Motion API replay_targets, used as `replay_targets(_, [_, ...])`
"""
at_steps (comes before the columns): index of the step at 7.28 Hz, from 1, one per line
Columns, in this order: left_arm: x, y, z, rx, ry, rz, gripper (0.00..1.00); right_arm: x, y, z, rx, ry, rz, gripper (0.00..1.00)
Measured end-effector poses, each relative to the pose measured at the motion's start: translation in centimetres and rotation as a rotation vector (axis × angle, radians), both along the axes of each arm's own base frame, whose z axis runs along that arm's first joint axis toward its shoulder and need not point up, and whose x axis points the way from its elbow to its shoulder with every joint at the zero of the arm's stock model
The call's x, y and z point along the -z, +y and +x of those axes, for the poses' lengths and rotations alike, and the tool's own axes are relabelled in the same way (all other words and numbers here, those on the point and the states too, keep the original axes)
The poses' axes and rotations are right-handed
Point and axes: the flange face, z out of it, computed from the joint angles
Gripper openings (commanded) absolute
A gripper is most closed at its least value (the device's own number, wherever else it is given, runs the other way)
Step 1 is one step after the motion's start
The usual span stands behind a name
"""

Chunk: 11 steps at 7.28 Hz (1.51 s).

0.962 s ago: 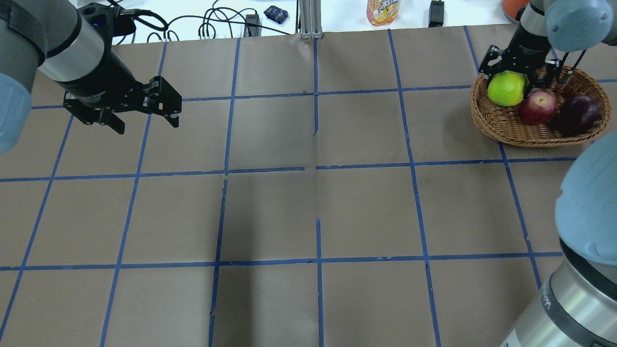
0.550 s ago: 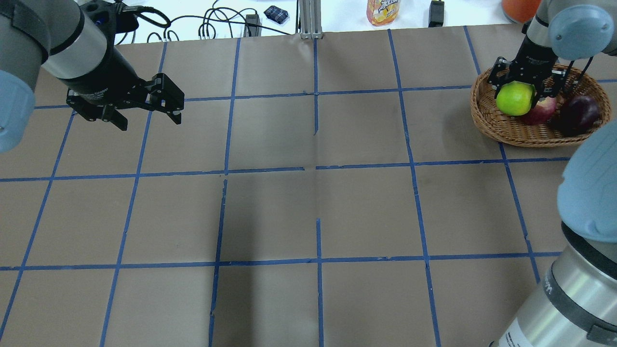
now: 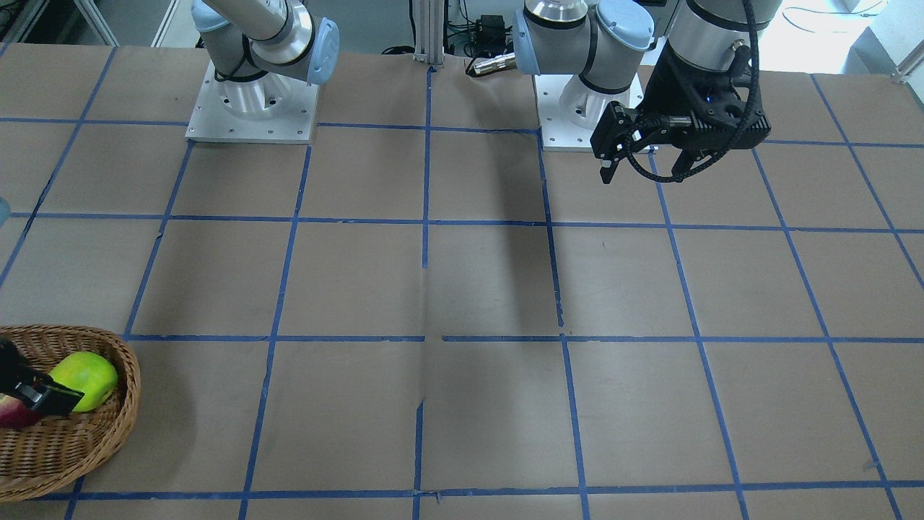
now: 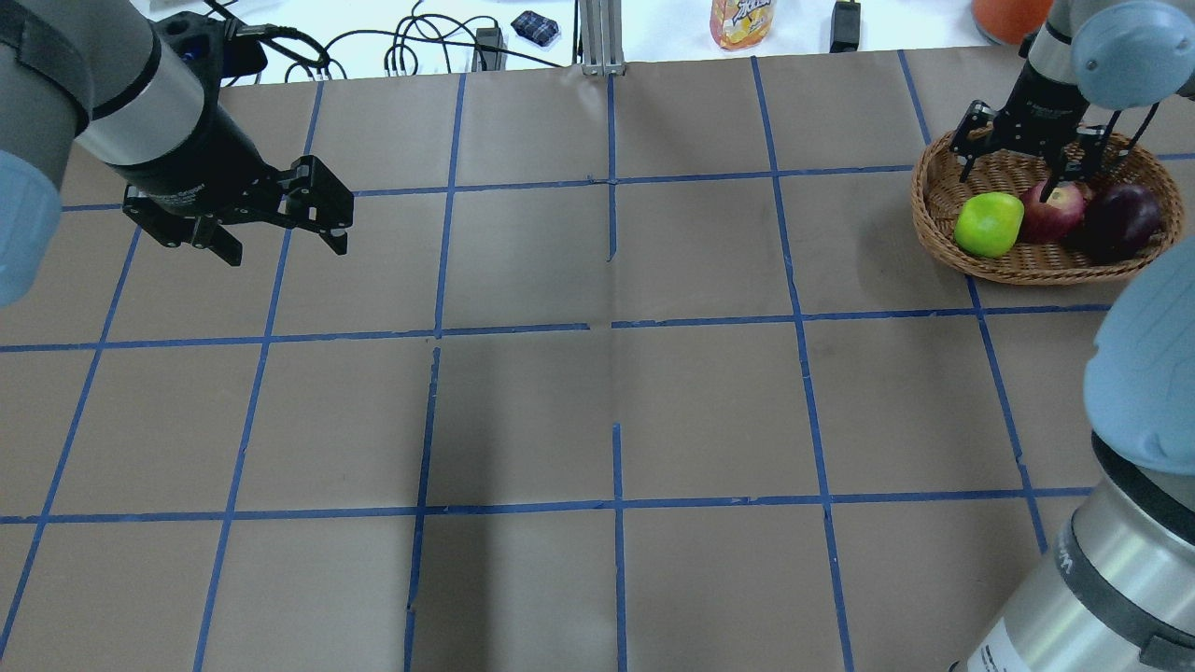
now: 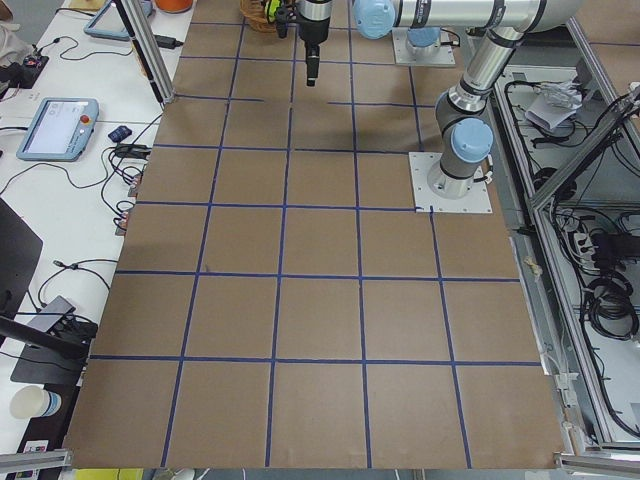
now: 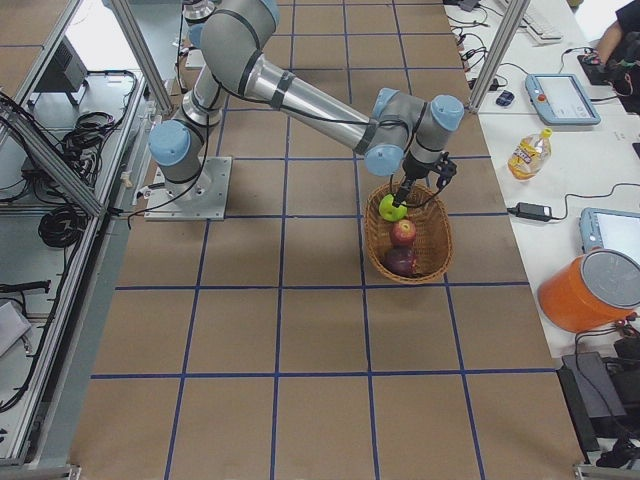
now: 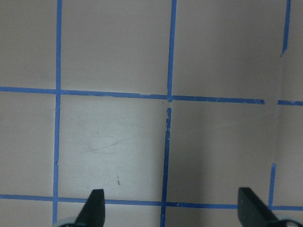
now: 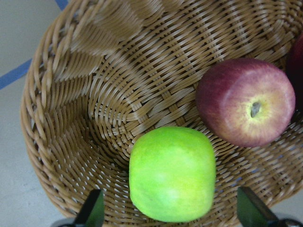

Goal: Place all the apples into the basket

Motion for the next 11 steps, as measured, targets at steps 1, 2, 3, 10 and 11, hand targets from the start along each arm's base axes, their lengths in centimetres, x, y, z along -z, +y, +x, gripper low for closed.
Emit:
replay_targets(1, [0.2, -0.3, 0.1, -0.002, 0.002, 0.003, 1.0, -3.7, 1.1, 2.2, -0.029, 0.003, -0.029, 1.0])
replay_targets(2, [0.3, -0.8, 0.2, -0.005, -0.001, 0.005, 1.0, -7.6, 2.7, 6.2, -0.097, 0.002, -0.044, 1.0])
replay_targets(3, [0.5, -1.2, 0.5, -0.01, -0.014, 0.011, 1.0, -11.0, 4.5, 11.2, -0.186, 0.0, -0.052, 1.0])
replay_targets(10, [0.7, -4.8, 0.8, -0.014, 0.003, 0.016, 1.0, -16.8, 19.6, 24.5, -0.462, -0.148, -0.026, 1.0])
replay_targets(11, [0.9, -5.1, 0.8, -0.012, 0.003, 0.019, 1.0, -16.5, 20.5, 23.7, -0.472, -0.145, -0.05, 1.0])
